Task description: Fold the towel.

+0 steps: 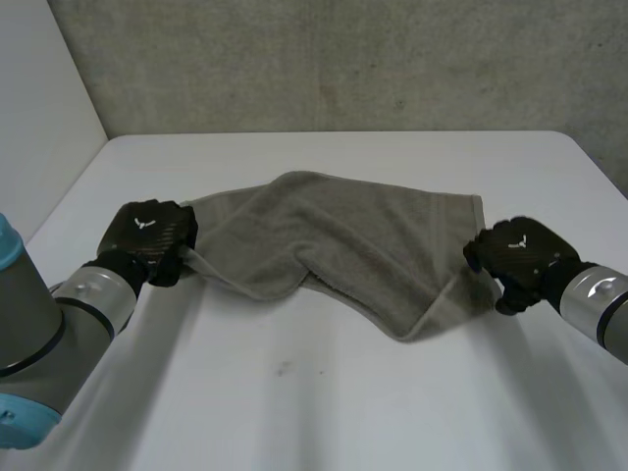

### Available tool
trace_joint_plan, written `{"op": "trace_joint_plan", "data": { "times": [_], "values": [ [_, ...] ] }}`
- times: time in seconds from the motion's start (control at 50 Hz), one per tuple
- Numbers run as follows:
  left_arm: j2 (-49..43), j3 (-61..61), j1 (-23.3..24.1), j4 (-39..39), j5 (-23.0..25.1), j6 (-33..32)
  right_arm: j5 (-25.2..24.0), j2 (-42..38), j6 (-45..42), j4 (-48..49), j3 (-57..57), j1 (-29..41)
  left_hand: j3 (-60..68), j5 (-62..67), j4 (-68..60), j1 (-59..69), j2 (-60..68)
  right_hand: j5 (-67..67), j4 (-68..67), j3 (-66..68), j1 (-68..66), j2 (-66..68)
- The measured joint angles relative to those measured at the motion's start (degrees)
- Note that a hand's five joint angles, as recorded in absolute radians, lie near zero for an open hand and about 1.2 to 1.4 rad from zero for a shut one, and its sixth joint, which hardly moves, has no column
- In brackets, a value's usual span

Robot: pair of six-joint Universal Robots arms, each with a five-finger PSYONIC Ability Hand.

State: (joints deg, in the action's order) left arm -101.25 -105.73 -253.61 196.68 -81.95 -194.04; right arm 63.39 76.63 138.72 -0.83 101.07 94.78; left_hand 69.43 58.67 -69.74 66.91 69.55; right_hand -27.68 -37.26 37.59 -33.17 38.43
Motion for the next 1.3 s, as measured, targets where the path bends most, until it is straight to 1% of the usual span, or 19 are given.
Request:
{"op": "trace_joint_plan", "data": {
  "times": [0.08, 0.1, 0.24, 0.34, 0.4, 0.54, 0.58, 0.6, 0.64, 0.68, 0.7, 0.72, 0.8, 0.92, 0.96, 1.06, 1.1, 1.16, 1.3],
  "values": [
    [0.29, -0.24, -0.49, 0.00, -0.06, 0.06, -1.32, 2.57, 0.73, 2.92, 1.47, 0.12, 0.00, 0.00, 0.00, 0.00, 0.00, 0.00, 0.00, 0.00, 0.00, 0.00],
    [0.29, -0.32, -0.58, 0.01, -0.06, 0.07, -1.46, 2.96, 0.79, 3.29, 1.64, 0.16, 0.00, 0.00, 0.00, 0.00, 0.00, 6.29, 6.13, -6.46, 5.49, -6.55],
    [0.13, -0.97, -0.78, 0.02, 0.02, 0.14, -1.06, 3.14, 1.77, 2.96, -0.72, 0.91, 0.00, 0.00, 0.00, 0.00, 0.00, 11.68, 11.24, -11.31, 9.31, -11.86],
    [0.10, -1.25, -0.73, 0.00, 0.01, 0.14, 0.31, 0.59, 2.87, -0.69, -4.01, 2.27, 0.00, 0.00, 0.00, 0.00, 0.00, 11.95, 11.34, -11.33, 9.31, -11.87],
    [0.18, -1.32, -0.76, 0.00, -0.02, 0.14, 2.47, -2.61, 3.03, -5.04, -6.68, 4.67, 0.00, 0.00, 0.00, 0.00, 0.00, 11.93, 11.34, -11.33, 9.31, -11.87],
    [0.53, -1.40, -1.65, 0.01, 0.04, 0.15, 6.16, -6.20, 1.39, -7.73, -7.76, 7.30, 0.00, 0.00, 0.00, 0.00, 0.00, 11.94, 11.34, -11.33, 9.31, -11.86],
    [0.57, -1.42, -1.96, 0.02, 0.11, 0.15, 6.81, -7.10, 0.56, -7.72, -7.54, 7.56, 0.00, 0.00, 0.00, -0.04, 0.00, 9.63, 9.14, -9.50, 8.67, -9.97],
    [0.60, -1.44, -2.26, 0.02, 0.17, 0.15, 7.13, -7.63, 0.04, -7.61, -7.37, 7.65, 0.00, 0.00, 0.00, 0.00, 0.00, 5.87, 4.90, -5.23, 5.27, -5.65],
    [0.62, -1.46, -2.50, 0.02, 0.23, 0.15, 7.36, -8.08, -0.42, -7.40, -7.22, 7.71, 0.00, 0.00, 0.00, 0.00, 0.00, 5.87, 4.90, -5.23, 5.27, -5.65],
    [0.63, -1.56, -2.89, 0.02, 0.32, 0.10, 7.62, -8.77, -0.95, -6.32, -7.00, 7.71, 0.00, 0.00, 0.00, 0.00, 0.00, -8.10, -10.63, 10.27, -10.27, 10.92],
    [0.65, -1.58, -2.94, 0.01, 0.34, 0.08, 7.69, -8.85, -0.99, -5.91, -6.97, 7.69, 0.00, 0.00, 0.00, -0.03, 0.00, -8.10, -10.63, 10.27, -10.27, 10.92],
    [0.72, -1.62, -3.03, -0.02, 0.35, 0.02, 7.82, -8.94, -0.97, -4.98, -6.93, 7.63, 0.00, 0.00, 0.00, 0.00, 0.00, -24.86, -27.34, 27.11, -22.30, 26.92],
    [1.65, -1.72, -3.15, -0.51, 0.32, -0.18, 8.52, -8.07, -0.29, -1.75, -6.93, 7.33, 0.00, 0.00, 0.00, 0.00, 0.00, -27.74, -30.86, 30.07, -22.46, 28.90],
    [6.63, -1.53, -3.80, -3.66, 0.11, -0.26, 9.68, -1.21, 1.65, -0.79, -7.17, 6.22, 0.00, 0.00, -0.01, 0.00, 0.00, -27.83, -30.99, 30.07, -22.46, 28.90],
    [10.12, -1.33, -4.72, -6.15, 0.07, -0.25, 9.67, 3.55, 2.18, -3.51, -7.23, 4.20, 0.00, 0.00, -0.01, 0.00, 0.00, -27.88, -30.99, 30.07, -22.46, 28.90],
    [15.98, -1.11, -6.18, -11.03, 0.08, -0.21, 8.35, 10.52, 2.07, -11.06, -7.40, -0.84, 0.00, 0.00, -0.01, 0.00, 0.00, -27.95, -30.99, 30.07, -22.46, 28.90],
    [19.52, -0.96, -6.75, -14.49, 0.08, -0.19, 6.60, 14.55, 0.85, -16.22, -7.60, -4.56, 0.00, 0.00, -0.01, 0.00, 0.00, -27.97, -31.04, 30.07, -22.46, 28.90],
    [21.91, -0.83, -6.99, -17.32, 0.07, -0.19, 4.97, 17.35, -1.09, -19.73, -7.75, -7.57, 0.00, 0.00, -0.01, 0.00, 0.00, -27.98, -31.06, 30.13, -22.46, 28.90],
    [25.64, -0.97, -7.46, -28.18, 0.12, -0.67, -0.03, 22.59, -11.59, -29.26, -7.09, -16.66, 0.00, 0.00, -0.02, 0.00, 0.00, -28.06, -31.06, 30.14, -22.46, 28.90]
  ]
}}
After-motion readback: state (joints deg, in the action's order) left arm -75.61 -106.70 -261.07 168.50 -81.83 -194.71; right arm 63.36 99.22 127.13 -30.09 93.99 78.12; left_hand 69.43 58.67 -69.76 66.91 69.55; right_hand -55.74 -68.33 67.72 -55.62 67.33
